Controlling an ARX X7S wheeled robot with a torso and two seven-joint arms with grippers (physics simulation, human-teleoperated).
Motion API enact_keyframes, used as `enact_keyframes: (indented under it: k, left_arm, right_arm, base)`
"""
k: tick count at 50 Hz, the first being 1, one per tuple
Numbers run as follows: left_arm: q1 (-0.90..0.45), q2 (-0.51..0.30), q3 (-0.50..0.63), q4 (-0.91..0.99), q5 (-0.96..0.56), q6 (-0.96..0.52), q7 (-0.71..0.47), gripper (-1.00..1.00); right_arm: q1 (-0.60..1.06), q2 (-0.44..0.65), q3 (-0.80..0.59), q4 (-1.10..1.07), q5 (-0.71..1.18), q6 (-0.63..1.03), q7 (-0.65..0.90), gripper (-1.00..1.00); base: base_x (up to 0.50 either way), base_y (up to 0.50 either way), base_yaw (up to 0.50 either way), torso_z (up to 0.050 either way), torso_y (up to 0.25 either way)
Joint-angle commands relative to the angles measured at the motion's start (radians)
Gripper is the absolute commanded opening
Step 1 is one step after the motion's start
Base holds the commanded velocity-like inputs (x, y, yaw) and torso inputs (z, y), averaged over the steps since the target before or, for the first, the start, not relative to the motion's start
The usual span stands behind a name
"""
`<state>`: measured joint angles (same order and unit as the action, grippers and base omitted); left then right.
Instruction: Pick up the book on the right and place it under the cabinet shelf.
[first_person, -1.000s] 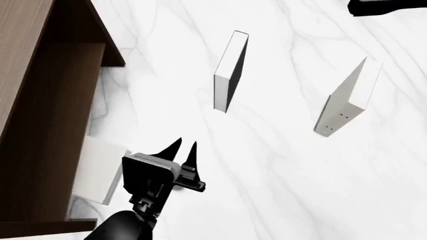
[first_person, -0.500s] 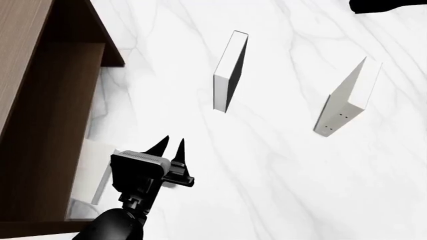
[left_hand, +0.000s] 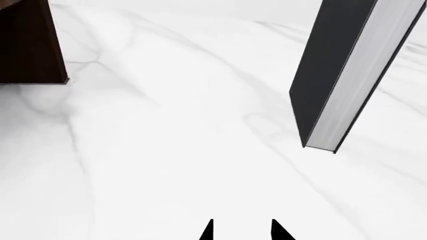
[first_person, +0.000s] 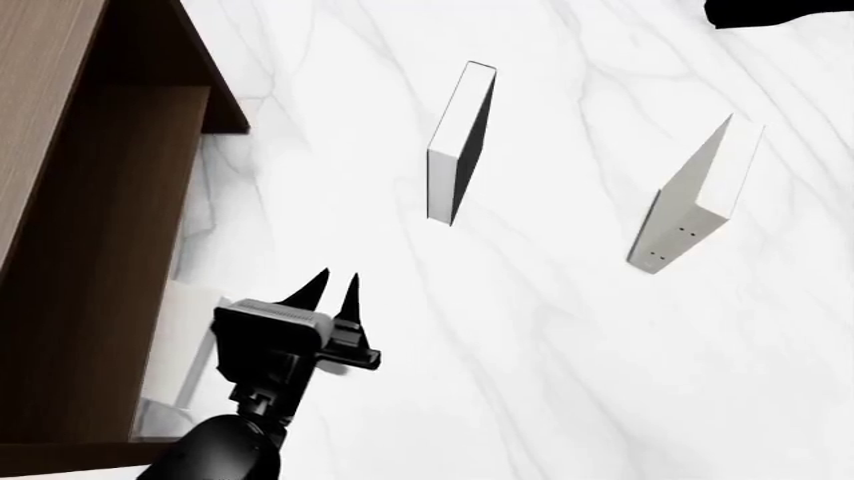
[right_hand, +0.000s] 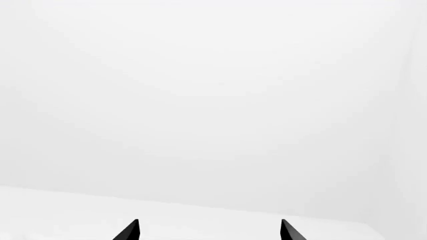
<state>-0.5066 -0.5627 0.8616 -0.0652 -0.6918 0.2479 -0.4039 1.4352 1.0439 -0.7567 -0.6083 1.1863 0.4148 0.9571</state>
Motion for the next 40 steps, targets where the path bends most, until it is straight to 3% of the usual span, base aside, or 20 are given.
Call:
enact_keyframes:
  k: [1, 40]
  left_arm:
    - [0.020, -0.042, -0.098, -0.139, -0.195, -0.030, -0.149, 1.00]
    - [0.006, -0.024, -0.163, -0.231, -0.217, -0.009, -0.201, 1.00]
  right_arm:
    - [-0.001, 0.006, 0.003, -0.005, 0.004, 0.000, 0.002, 1.00]
    - [0.025, 0.007, 0.016, -0.017, 0.027, 0.026, 0.005, 1.00]
  base:
    - [0.00, 0.00, 0.01, -0.010, -0.010]
    - [0.00, 0.00, 0.00, -0.002, -0.004]
